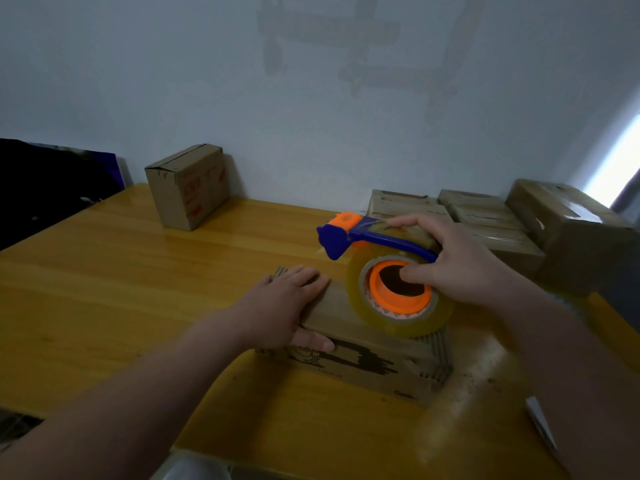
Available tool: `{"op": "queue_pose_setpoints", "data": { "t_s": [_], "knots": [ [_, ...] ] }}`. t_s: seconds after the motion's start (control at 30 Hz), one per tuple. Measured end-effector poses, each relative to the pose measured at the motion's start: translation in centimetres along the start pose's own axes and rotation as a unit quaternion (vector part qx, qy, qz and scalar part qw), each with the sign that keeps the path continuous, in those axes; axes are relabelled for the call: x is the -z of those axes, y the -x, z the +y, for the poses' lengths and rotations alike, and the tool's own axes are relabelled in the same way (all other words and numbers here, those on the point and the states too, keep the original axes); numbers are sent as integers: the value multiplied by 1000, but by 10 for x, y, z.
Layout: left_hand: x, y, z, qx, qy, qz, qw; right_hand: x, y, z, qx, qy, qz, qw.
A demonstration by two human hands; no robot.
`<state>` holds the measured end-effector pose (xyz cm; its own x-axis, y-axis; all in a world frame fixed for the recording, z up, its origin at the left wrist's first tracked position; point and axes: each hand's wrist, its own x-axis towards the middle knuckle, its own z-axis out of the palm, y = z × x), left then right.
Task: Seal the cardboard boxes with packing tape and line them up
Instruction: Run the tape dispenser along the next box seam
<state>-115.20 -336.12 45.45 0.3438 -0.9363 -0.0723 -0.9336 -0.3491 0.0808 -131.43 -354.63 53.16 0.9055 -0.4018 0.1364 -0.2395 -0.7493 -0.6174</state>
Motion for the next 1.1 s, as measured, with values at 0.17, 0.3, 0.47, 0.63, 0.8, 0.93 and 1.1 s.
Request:
{"op": "queue_pose_setpoints", "data": {
  "t_s": [0.17, 0.3, 0.47, 0.63, 0.8, 0.93, 1.1],
  "knots": [
    [20, 6, 5, 80, 306, 126, 940, 1, -1, 1, 7, 15, -10, 1000],
    [36, -2, 8, 244, 683, 106, 680, -2, 0, -1, 19, 21, -6, 1000],
    [44, -9, 7, 238, 780, 5, 579, -3, 2, -5, 29, 33, -5, 999],
    [48, -9, 5, 264, 779, 21, 568, -3, 1, -7, 47, 22, -9, 999],
    [43, -7, 2, 275, 764, 49, 581, -3, -1, -14, 70, 29, -38, 996],
    [42, -5, -2, 280, 715, 105, 632, 1, -4, -24, 72, 73, -70, 992],
    [36, 9, -29, 320, 681, 143, 643, 9, -9, -33, 80, 100, -111, 986]
  ]
}}
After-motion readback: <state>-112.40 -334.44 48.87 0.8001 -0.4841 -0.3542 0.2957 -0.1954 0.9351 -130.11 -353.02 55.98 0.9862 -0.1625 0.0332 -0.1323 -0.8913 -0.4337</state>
